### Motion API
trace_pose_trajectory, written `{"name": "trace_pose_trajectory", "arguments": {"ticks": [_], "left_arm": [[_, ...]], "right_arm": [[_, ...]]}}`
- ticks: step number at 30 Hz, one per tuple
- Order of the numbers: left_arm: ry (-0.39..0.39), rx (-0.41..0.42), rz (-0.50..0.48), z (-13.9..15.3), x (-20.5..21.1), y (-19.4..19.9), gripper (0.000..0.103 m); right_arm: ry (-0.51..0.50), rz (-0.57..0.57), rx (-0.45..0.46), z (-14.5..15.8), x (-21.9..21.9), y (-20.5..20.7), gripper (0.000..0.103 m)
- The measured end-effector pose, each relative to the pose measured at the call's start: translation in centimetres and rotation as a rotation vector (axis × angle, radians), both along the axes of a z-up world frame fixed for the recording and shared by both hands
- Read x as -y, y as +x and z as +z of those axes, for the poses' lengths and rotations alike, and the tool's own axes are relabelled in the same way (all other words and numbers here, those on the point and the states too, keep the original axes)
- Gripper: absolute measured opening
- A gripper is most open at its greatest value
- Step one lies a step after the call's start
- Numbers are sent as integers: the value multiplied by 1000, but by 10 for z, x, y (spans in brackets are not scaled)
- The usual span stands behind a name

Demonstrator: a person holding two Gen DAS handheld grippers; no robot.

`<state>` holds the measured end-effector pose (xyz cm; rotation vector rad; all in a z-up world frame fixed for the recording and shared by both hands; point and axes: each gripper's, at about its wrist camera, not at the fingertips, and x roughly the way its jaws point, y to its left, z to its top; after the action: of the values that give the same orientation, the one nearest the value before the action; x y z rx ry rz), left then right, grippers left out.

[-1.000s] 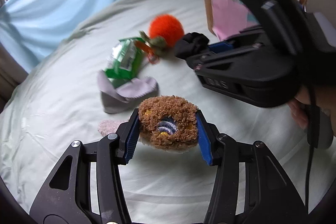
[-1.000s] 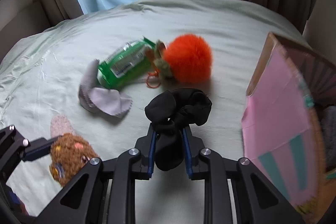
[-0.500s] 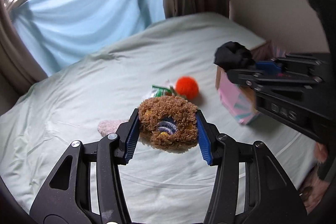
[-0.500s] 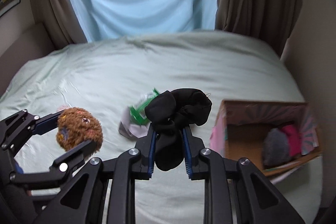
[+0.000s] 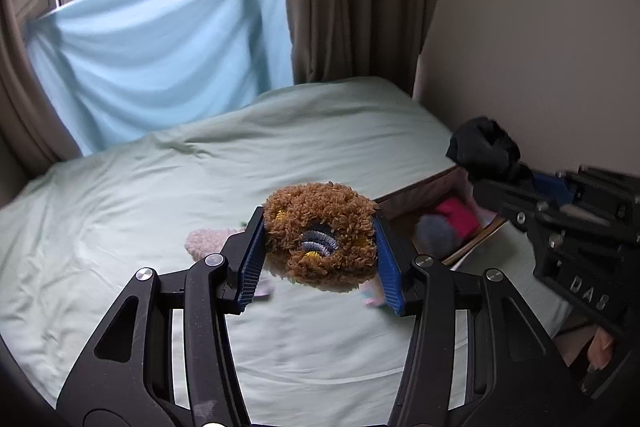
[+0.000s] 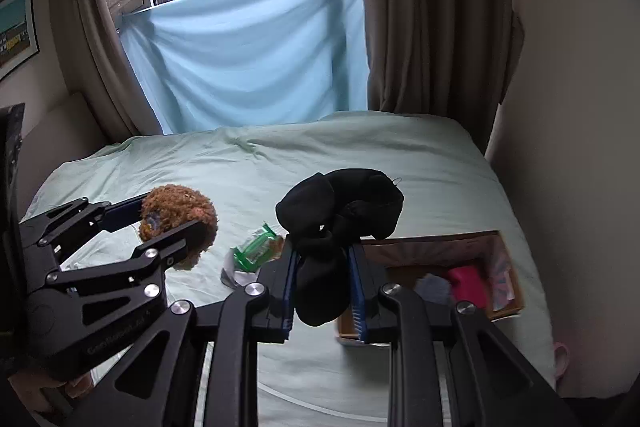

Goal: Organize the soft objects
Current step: 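Carry the brown plush with the left tool while the right tool carries the black sock to the box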

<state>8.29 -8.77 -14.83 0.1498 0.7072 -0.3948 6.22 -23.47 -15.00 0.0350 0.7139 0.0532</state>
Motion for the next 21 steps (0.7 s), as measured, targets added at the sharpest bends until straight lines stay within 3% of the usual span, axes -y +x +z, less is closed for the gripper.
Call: {"name": "trace_pose_trajectory", "arguments": {"ticks": [11,21], "left_arm": [[-54,-108,59,-22,109,16,46],[-7,-235,81,-70,168,45,46]], "right_arm": [[-20,-18,-32,1,116,3,21],[25,-50,-170,-53,177,45,21]]}}
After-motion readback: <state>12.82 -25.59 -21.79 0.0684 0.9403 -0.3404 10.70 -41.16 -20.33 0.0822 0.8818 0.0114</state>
